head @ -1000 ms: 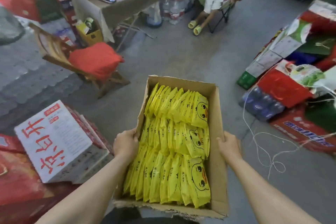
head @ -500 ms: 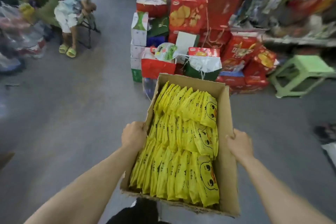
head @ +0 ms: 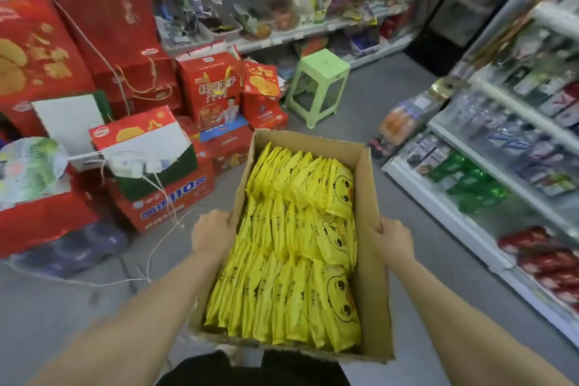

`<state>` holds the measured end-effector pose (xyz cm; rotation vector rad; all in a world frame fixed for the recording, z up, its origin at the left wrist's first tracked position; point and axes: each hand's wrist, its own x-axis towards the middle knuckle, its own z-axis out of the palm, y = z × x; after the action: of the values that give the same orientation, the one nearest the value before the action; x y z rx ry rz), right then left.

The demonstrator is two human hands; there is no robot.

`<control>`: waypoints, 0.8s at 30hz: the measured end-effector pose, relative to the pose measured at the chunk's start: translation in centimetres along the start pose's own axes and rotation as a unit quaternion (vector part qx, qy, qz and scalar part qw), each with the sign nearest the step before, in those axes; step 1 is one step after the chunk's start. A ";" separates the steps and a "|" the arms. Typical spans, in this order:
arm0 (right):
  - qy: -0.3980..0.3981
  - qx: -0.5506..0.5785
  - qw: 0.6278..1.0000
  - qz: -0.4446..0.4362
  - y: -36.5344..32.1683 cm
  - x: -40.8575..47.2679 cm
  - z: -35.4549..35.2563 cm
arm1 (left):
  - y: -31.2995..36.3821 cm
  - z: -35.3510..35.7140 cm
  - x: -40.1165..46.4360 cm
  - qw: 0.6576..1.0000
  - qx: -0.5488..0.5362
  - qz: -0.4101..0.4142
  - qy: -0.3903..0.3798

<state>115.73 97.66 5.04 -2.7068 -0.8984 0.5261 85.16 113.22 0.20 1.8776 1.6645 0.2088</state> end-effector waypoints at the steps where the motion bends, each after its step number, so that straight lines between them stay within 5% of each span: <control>1: -0.001 0.011 1.000 0.018 0.2 2.0 -0.7 | 1.9 0.5 2.3 1.000 0.000 0.012 -0.010; 11: -0.008 0.054 0.995 0.088 2.1 26.8 -4.6 | 20.5 7.1 23.3 0.996 0.021 0.049 -0.071; 24: 0.020 0.059 0.995 0.081 -6.7 59.2 -11.7 | 39.1 9.8 54.2 0.992 0.025 0.115 -0.049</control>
<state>161.14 137.89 2.56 -2.6855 -0.6217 0.5365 133.73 160.17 -1.58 2.0839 1.3992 0.1674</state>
